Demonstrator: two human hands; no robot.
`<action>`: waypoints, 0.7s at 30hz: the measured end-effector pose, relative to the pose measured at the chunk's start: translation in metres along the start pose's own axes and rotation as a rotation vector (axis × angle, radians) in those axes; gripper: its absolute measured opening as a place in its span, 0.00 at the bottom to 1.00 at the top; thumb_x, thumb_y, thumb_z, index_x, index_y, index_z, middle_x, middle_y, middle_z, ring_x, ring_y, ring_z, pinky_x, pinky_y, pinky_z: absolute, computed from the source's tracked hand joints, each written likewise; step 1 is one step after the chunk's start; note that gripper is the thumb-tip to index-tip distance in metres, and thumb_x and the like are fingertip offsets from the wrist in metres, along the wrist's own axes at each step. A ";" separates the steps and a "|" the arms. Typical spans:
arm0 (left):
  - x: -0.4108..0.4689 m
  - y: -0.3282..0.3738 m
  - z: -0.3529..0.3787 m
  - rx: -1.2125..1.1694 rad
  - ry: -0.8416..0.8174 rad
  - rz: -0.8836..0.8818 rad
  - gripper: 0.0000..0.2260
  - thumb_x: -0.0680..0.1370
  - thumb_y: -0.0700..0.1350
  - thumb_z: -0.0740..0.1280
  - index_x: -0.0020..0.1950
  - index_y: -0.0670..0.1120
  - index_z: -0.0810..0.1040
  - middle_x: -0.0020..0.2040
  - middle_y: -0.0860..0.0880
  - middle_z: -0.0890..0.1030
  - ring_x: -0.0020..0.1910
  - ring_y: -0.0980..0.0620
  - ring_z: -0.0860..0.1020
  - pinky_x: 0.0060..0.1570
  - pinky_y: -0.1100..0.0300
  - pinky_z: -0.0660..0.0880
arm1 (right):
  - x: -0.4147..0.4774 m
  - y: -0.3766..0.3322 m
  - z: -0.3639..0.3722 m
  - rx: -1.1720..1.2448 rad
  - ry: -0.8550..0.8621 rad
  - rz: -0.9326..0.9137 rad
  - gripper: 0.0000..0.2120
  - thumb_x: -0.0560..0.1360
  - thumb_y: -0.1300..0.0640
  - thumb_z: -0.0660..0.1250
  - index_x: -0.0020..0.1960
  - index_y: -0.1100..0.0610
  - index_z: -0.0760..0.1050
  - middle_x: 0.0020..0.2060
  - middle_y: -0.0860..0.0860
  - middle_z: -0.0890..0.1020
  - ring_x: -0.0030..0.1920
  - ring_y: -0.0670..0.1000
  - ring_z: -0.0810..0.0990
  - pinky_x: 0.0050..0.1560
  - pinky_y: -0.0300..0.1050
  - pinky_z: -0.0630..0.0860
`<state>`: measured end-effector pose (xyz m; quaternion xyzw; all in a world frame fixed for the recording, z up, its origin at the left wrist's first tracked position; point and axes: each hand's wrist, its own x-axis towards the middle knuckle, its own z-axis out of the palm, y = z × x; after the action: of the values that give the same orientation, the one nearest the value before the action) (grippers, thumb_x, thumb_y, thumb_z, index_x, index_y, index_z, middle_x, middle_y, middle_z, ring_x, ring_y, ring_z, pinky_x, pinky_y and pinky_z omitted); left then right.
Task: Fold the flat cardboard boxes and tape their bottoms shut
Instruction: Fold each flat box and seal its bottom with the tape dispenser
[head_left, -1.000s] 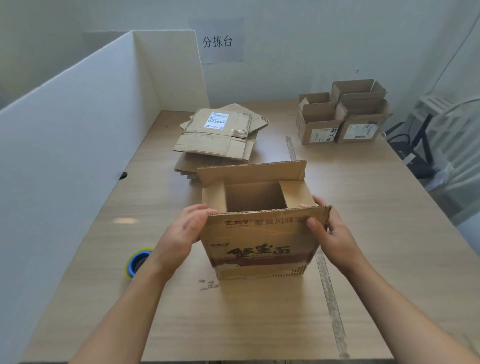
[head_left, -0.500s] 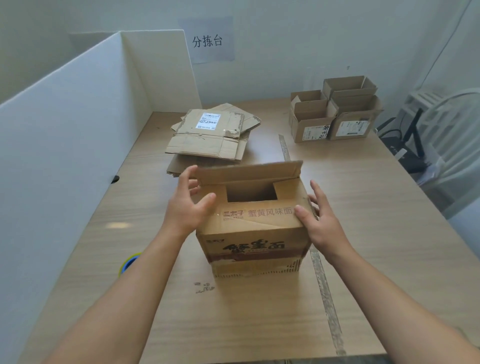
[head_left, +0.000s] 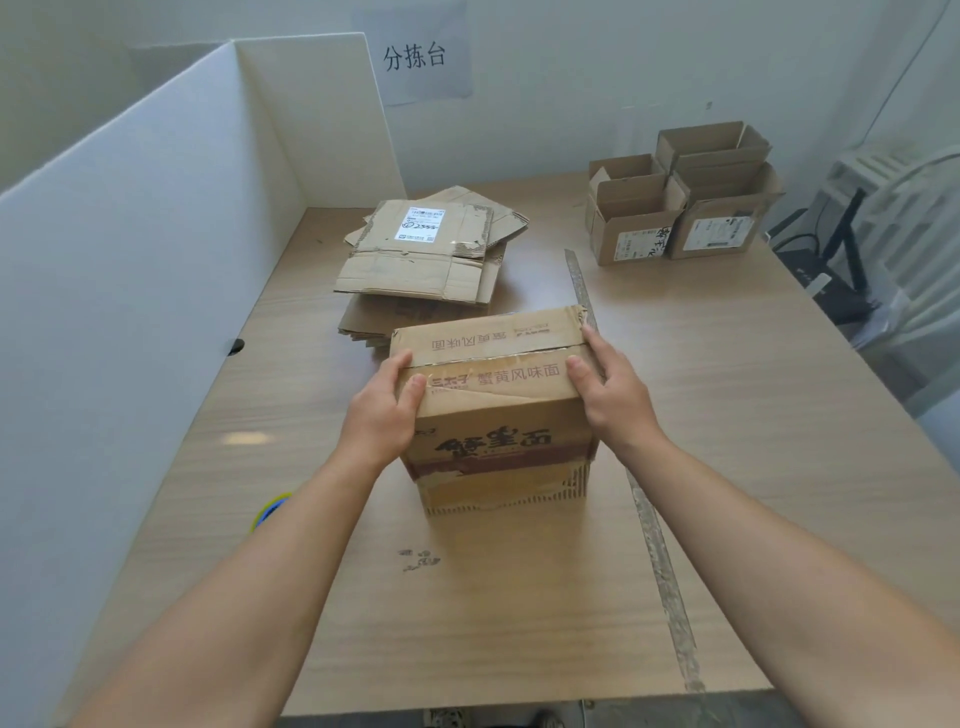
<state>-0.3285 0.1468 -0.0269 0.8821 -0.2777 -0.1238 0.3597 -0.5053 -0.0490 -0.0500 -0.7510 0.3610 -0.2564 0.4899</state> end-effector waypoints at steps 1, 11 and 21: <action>0.004 0.000 0.000 0.008 0.003 -0.006 0.21 0.83 0.54 0.58 0.76 0.53 0.66 0.72 0.49 0.72 0.69 0.47 0.71 0.64 0.57 0.66 | 0.004 -0.001 0.001 -0.019 -0.007 -0.002 0.24 0.82 0.47 0.60 0.77 0.46 0.62 0.73 0.48 0.69 0.72 0.49 0.67 0.69 0.40 0.61; -0.005 -0.022 0.024 -0.040 -0.020 -0.055 0.21 0.82 0.53 0.62 0.76 0.55 0.65 0.71 0.49 0.73 0.68 0.46 0.71 0.59 0.62 0.64 | 0.003 0.016 0.000 -0.143 -0.099 0.040 0.25 0.82 0.48 0.62 0.77 0.39 0.61 0.74 0.46 0.70 0.71 0.51 0.69 0.70 0.44 0.65; -0.008 -0.040 0.013 0.146 -0.135 -0.079 0.19 0.83 0.54 0.60 0.73 0.53 0.67 0.66 0.48 0.77 0.64 0.43 0.73 0.56 0.57 0.67 | -0.016 0.033 0.013 -0.163 -0.082 0.142 0.23 0.81 0.48 0.64 0.74 0.45 0.68 0.70 0.48 0.75 0.71 0.53 0.71 0.72 0.50 0.66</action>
<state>-0.3241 0.1672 -0.0647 0.9059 -0.2744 -0.1765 0.2700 -0.5147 -0.0371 -0.0858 -0.7708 0.4123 -0.1598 0.4586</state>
